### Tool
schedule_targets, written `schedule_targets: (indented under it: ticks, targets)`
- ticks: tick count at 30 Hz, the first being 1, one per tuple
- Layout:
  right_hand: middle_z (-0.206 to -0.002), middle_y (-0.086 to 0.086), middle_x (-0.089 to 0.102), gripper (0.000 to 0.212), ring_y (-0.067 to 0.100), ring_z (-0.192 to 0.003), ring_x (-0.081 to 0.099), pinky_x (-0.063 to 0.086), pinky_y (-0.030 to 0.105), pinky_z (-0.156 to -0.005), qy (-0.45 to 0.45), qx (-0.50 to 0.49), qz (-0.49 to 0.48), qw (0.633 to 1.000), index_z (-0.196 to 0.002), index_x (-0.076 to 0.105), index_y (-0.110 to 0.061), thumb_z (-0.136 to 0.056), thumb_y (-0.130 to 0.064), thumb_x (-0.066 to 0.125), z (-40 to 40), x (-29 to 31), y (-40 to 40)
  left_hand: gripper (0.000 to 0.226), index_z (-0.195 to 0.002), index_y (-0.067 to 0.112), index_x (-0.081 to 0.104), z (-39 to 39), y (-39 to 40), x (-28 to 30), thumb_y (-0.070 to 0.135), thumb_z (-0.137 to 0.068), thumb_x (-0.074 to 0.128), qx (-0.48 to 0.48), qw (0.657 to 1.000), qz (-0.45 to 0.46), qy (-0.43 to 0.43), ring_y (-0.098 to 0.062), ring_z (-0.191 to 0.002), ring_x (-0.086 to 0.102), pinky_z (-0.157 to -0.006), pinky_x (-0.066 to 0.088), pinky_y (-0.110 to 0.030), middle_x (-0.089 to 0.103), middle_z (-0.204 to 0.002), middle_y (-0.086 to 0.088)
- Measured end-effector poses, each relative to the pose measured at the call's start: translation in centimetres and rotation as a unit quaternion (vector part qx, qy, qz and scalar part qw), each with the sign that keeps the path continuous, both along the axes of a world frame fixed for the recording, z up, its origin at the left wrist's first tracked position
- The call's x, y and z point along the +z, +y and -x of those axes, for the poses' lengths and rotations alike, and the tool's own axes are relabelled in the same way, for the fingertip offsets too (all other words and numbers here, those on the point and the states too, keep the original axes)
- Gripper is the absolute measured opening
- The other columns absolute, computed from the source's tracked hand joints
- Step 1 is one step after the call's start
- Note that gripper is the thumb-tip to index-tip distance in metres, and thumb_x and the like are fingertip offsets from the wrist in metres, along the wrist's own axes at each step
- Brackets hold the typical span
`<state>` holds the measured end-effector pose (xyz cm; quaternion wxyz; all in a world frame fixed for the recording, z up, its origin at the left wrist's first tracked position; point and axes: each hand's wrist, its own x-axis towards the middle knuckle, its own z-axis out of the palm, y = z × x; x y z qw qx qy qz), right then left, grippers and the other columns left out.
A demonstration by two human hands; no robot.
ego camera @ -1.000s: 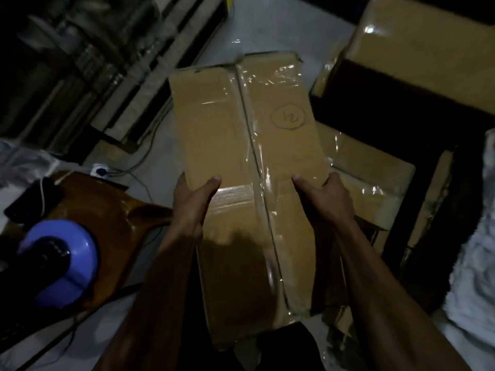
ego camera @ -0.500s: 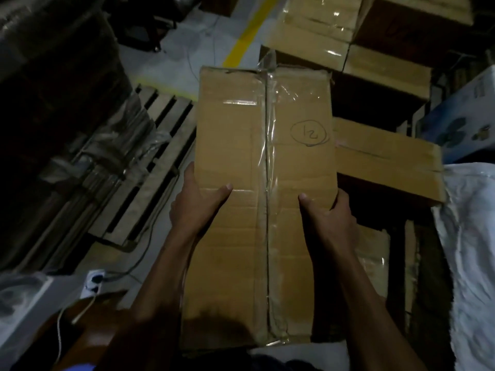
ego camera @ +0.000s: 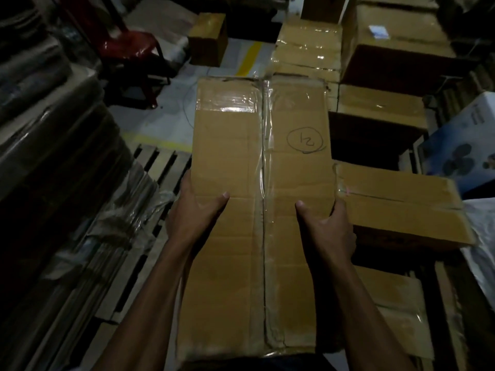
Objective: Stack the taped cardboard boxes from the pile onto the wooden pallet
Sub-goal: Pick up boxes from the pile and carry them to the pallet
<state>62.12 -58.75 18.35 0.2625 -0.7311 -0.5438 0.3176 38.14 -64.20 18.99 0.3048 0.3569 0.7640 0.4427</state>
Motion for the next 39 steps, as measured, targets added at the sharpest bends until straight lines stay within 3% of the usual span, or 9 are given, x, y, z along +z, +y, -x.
schedule_targets:
  ticks: [6, 12, 18, 23, 33, 39]
  targets:
    - [-0.112, -0.012, 0.062, 0.079, 0.021, -0.102, 0.063, 0.051, 0.045, -0.089, 0.055, -0.010, -0.021, 0.998, -0.129, 0.042, -0.037, -0.068, -0.084, 0.058, 3.9, -0.4, 12.8, 0.083, -0.137, 0.051, 0.033, 3.9, 13.4, 0.7, 0.069, -0.067, 0.074, -0.011, 1.000, -0.013, 0.013, -0.018, -0.106, 0.065, -0.089, 0.054, -0.050, 0.064, -0.118, 0.019]
    - [-0.113, -0.005, 0.066, 0.069, 0.022, -0.102, 0.063, 0.047, 0.035, -0.083, 0.076, -0.047, -0.051, 0.995, -0.131, 0.047, -0.029, -0.077, -0.067, 0.067, 6.4, 2.2, 24.7, 0.078, -0.139, 0.049, 0.028, 6.3, 26.5, 4.5, 0.067, -0.074, 0.068, -0.037, 0.996, -0.016, 0.074, -0.018, -0.105, 0.064, -0.092, 0.053, -0.049, 0.062, -0.118, 0.017]
    - [-0.119, -0.001, 0.065, 0.076, 0.026, -0.106, 0.062, 0.048, 0.038, -0.085, 0.060, -0.103, -0.078, 0.990, -0.137, 0.045, -0.028, -0.076, -0.070, 0.066, 7.7, 3.5, 34.4, 0.085, -0.147, 0.041, 0.022, 7.7, 38.6, 6.4, 0.063, -0.079, 0.068, -0.082, 0.989, -0.018, 0.121, -0.025, -0.113, 0.059, -0.091, 0.045, -0.037, 0.055, -0.116, 0.016]
    - [-0.117, 0.001, 0.066, 0.079, 0.029, -0.103, 0.063, 0.052, 0.046, -0.087, 0.028, -0.157, -0.087, 0.983, -0.135, 0.045, -0.028, -0.075, -0.076, 0.061, 8.1, 2.3, 42.3, 0.094, -0.145, 0.049, 0.019, 8.9, 49.6, 4.4, 0.077, -0.067, 0.062, -0.131, 0.986, -0.013, 0.106, -0.031, -0.116, 0.059, -0.099, 0.048, -0.052, 0.061, -0.131, 0.001]
    - [-0.107, 0.000, 0.067, 0.063, 0.027, -0.093, 0.064, 0.055, 0.048, -0.082, 0.024, -0.314, -0.087, 0.945, -0.122, 0.051, -0.029, -0.077, -0.072, 0.062, 9.4, 2.3, 57.8, 0.096, -0.145, 0.048, 0.021, 8.3, 72.9, 3.3, 0.080, -0.063, 0.057, -0.291, 0.952, 0.005, 0.097, -0.029, -0.114, 0.061, -0.097, 0.048, -0.049, 0.063, -0.128, 0.003]
    - [-0.114, 0.003, 0.066, 0.084, 0.030, -0.101, 0.063, 0.053, 0.049, -0.087, 0.044, -0.393, -0.082, 0.915, -0.128, 0.050, -0.026, -0.065, -0.081, 0.054, 7.7, 3.0, 63.2, 0.091, -0.145, 0.049, 0.021, 4.1, 82.6, 3.8, 0.073, -0.067, 0.063, -0.385, 0.919, 0.004, 0.082, -0.024, -0.110, 0.062, -0.097, 0.049, -0.047, 0.063, -0.125, 0.010]
